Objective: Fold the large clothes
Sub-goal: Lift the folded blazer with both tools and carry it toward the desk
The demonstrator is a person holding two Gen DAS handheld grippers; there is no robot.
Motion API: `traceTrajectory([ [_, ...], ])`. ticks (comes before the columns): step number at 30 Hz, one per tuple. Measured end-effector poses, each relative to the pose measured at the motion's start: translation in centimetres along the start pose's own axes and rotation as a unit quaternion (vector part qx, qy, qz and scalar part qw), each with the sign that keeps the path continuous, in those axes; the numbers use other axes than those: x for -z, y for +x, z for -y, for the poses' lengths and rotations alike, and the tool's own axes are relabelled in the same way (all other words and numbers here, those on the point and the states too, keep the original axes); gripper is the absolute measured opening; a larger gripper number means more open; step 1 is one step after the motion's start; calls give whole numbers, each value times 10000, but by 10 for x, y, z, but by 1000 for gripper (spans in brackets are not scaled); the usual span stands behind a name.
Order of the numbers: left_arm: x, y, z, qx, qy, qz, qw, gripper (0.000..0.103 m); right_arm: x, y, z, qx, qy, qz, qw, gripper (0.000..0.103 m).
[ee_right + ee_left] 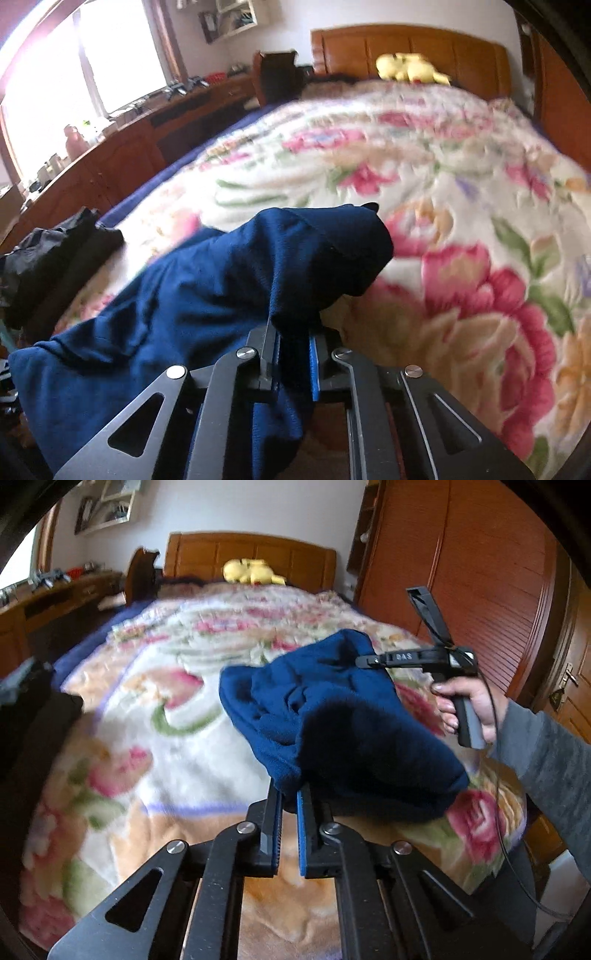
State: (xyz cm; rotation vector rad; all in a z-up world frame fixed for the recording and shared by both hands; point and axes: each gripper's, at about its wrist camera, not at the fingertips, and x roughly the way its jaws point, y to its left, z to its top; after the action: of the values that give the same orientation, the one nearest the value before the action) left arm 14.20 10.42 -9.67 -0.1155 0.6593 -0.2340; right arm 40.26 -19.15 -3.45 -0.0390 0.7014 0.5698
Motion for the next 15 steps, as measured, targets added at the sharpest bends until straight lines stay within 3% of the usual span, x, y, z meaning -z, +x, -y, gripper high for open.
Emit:
traceTrajectory([
  [10, -37, -66, -44, -446, 80, 611, 9971, 7, -35, -37, -76, -12, -709, 538, 9960, 10],
  [15, -54, -124, -102, -939, -96, 909, 9914, 7, -73, -36, -141, -225, -1098, 726, 9910, 10],
])
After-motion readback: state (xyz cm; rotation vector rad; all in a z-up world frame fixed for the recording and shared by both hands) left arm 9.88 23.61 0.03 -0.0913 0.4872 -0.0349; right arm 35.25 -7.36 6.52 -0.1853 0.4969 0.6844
